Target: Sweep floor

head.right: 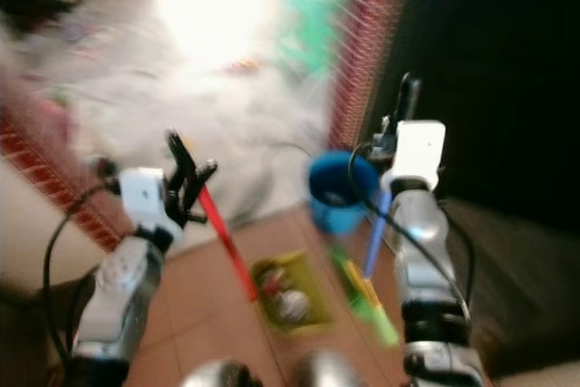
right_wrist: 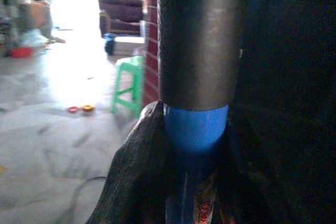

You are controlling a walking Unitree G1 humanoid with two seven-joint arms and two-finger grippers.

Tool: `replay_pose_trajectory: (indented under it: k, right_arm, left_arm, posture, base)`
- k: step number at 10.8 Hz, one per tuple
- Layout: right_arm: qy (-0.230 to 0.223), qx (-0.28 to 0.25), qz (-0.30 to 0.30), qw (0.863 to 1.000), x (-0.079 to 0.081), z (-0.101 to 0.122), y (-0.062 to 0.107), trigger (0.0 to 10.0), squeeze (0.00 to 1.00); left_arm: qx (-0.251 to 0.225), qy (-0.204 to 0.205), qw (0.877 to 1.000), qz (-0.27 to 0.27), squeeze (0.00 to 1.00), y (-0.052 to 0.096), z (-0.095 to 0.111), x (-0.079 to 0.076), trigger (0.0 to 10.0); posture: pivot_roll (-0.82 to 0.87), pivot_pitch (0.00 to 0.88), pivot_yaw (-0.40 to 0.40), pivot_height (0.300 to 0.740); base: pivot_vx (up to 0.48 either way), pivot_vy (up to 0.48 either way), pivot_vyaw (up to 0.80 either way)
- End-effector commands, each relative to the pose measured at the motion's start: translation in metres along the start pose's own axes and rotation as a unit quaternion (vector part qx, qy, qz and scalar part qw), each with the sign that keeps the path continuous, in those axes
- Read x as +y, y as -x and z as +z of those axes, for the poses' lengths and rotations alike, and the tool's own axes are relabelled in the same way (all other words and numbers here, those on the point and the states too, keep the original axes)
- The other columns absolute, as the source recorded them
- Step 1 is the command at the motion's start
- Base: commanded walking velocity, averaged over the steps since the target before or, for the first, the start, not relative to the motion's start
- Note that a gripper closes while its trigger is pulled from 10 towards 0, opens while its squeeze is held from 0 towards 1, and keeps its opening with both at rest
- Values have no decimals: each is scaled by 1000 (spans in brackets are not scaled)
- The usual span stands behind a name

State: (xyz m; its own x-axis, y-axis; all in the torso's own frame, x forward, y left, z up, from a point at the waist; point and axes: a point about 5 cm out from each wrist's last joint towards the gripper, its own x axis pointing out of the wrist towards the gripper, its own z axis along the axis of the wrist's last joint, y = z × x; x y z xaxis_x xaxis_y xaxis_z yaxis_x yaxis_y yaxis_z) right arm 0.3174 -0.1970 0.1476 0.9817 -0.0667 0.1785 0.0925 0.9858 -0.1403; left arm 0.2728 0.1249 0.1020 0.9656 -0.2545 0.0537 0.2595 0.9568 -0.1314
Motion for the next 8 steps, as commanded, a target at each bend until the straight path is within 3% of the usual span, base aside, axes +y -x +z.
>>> replay_pose_trajectory:
  k: [1, 3, 8]
  right_arm:
    - [-2, -21, 0, 1000, -2, 10, -4, 10000, 0]
    - [0, -20, -2, 1000, -4, 10, -3, 10000, 0]
    - [4, -24, 14, 1000, -1, 12, -3, 10000, 0]
  left_arm:
    - [-24, -1, 1000, -11, 0, -3, 10, -5, 10000]
    - [-20, 1, 1000, -9, 0, -3, 8, -6, 10000]
    - [-24, 5, 999, 40, 0, -6, 10, 4, 10000]
  posture:
    - [-125, 0, 61, 740]
    - [-131, 0, 62, 740]
    - [-130, 0, 62, 740]
  base:
    - [0, -304, -800]
    - [0, -120, -516]
    - [0, 0, 0]
